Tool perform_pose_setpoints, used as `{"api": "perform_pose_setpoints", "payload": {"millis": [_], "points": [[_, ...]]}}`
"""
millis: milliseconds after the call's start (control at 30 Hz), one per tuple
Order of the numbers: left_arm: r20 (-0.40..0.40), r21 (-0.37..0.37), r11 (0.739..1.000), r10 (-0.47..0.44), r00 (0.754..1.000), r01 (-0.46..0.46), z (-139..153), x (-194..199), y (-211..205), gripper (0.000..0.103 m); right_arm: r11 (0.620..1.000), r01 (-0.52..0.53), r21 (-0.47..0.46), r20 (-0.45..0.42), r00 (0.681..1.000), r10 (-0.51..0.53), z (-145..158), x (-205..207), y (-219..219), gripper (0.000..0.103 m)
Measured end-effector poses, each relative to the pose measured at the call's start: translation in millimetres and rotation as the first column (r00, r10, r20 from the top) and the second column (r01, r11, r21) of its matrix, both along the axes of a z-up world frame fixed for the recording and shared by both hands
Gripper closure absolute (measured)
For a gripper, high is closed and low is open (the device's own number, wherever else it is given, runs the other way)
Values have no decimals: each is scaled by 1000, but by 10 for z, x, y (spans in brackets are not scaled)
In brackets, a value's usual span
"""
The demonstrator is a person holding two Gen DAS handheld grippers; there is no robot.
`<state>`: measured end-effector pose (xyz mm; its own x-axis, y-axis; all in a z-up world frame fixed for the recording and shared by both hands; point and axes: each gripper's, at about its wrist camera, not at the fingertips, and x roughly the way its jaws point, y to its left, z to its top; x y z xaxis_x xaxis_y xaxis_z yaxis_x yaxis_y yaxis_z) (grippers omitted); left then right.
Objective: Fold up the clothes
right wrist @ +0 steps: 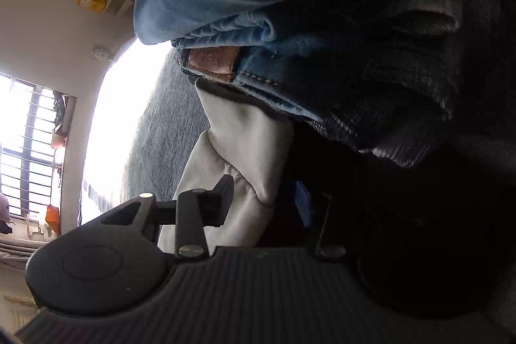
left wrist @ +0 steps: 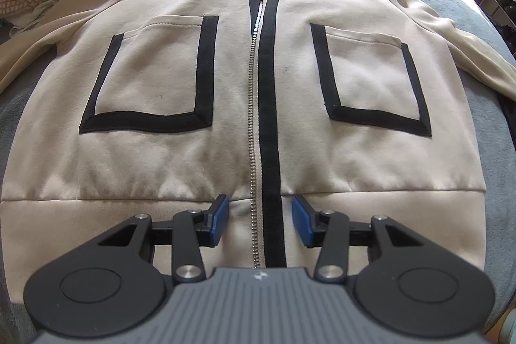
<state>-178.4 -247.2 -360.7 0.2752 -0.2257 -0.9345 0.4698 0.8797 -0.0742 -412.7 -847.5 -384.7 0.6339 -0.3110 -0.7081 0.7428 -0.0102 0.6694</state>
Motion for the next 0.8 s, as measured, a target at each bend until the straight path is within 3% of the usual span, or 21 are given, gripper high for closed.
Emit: {"api": "perform_pose_setpoints", "payload": {"millis": [167,333,500,633,800], "points": [[12,-5,1000,2,1000,-2,-3,-12,7,58,999,12,-31,-8,1000,-12,-90,106,-39,65],[24,-15,1000,-3,1000,4,-5,-23,23,58,994,-6,-107,-24,1000,3,10,232,49,95],[32,-34,999,3,999,-2,-8,-39,51,57,971,-70,-230,-9,998,70,397,461,286,96],[40,-58,998,-1,999,3,-14,-47,93,57,924,-168,-344,31,981,190,805,805,578,96],[57,-109,994,-5,998,11,-27,-70,183,57,805,-335,-489,42,913,405,1291,1306,1076,96]]}}
